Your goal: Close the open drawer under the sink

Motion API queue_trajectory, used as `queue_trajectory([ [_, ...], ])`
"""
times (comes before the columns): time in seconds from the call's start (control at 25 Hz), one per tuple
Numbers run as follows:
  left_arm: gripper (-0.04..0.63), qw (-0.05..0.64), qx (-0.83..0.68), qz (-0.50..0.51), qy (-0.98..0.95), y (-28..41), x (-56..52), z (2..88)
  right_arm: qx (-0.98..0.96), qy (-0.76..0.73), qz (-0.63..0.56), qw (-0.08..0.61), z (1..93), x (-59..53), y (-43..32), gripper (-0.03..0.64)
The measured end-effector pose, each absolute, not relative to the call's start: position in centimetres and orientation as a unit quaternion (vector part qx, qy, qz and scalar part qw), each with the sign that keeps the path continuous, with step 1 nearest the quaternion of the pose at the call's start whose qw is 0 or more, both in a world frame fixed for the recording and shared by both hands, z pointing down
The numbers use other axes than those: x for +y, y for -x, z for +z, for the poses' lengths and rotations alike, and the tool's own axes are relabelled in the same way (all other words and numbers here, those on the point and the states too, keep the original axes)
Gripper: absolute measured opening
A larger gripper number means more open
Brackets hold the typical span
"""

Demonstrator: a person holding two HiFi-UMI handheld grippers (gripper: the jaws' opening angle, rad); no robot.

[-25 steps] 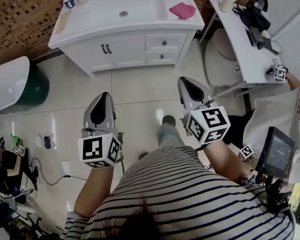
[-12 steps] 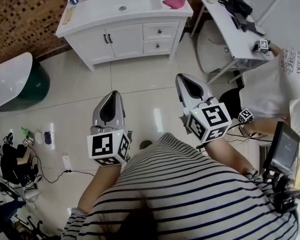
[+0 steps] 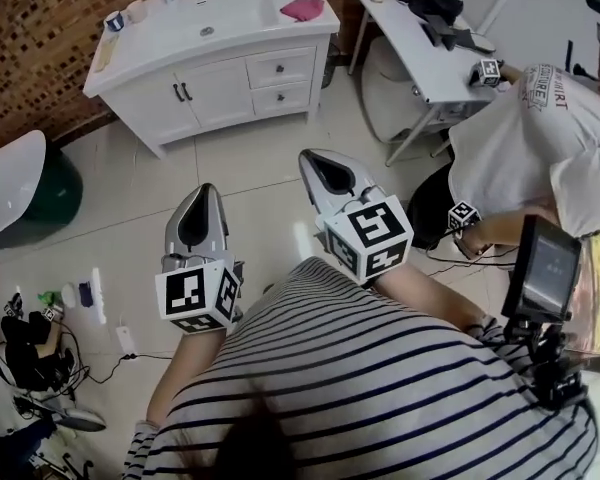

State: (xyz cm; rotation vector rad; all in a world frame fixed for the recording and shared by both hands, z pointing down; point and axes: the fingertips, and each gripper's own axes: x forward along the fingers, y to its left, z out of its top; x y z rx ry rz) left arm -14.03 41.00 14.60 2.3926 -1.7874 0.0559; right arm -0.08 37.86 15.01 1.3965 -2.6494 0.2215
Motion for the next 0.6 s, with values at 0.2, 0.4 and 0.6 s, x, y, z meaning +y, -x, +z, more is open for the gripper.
queue_trajectory([
  [0.2, 0.014, 0.083, -0.601, 0.024, -0.794, 13.68, 40.93, 14.84, -0.884, -0.457, 0.071, 0.071, 14.63, 37.84, -0.07, -0.003],
  [0.4, 0.014, 0.083, -0.602, 0.028, -0.794, 13.29, 40.57, 14.77, -0.882, -0.459, 0.074, 0.072, 14.69, 37.50, -0.67, -0.003],
  [0.6, 0.014, 0.084, -0.598, 0.032, -0.796, 13.03, 40.14, 15.18, -0.884, -0.457, 0.072, 0.072, 15.02, 37.16, -0.46, -0.003],
])
